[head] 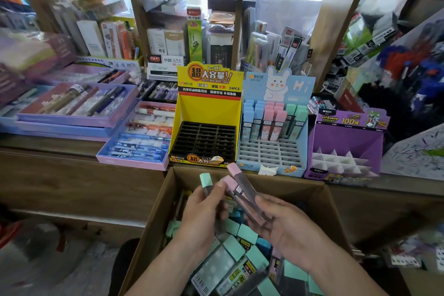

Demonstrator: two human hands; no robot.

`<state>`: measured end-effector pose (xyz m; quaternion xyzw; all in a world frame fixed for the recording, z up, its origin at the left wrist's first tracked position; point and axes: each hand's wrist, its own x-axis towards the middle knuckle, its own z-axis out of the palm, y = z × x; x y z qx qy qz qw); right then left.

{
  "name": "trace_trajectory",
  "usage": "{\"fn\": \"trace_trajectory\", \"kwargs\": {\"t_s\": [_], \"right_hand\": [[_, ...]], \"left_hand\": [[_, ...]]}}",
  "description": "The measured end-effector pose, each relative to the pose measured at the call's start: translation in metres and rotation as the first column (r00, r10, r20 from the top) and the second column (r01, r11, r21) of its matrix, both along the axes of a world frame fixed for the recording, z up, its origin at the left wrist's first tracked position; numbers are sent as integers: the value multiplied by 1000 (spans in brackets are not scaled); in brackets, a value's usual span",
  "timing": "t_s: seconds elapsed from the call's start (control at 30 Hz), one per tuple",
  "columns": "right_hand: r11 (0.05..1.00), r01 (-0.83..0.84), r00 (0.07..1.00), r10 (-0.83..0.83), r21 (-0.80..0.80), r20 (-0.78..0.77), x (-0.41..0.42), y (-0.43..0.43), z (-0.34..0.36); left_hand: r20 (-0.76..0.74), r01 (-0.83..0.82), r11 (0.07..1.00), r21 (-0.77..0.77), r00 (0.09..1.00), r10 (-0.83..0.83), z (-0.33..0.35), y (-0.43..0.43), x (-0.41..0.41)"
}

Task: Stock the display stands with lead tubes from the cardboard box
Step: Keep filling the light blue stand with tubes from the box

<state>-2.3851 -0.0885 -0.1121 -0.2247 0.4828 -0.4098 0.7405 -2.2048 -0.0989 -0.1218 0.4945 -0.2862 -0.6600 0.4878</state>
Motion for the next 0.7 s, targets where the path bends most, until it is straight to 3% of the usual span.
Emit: {"fn": "trace_trajectory", "kwargs": {"t_s": [0.13,0.33,0.53,0.7], "right_hand": [[998,-20,997,16,-61,-73,10,4,3],[983,-104,968,65,-152,-241,14,5,8],[961,-193,834,54,-199,-548,17,3,8],[941,-189,823,-4,-280,-568,16,0,8]], "left_hand": [[-26,77,997,-10,997,-78,-4,4,-9],[-1,67,997,33,998,-67,-6,2,-19],[-9,63,998,-3,998,-63,-5,5,-24],[34,122,989,-82,992,-119,-6,7,-25]]}}
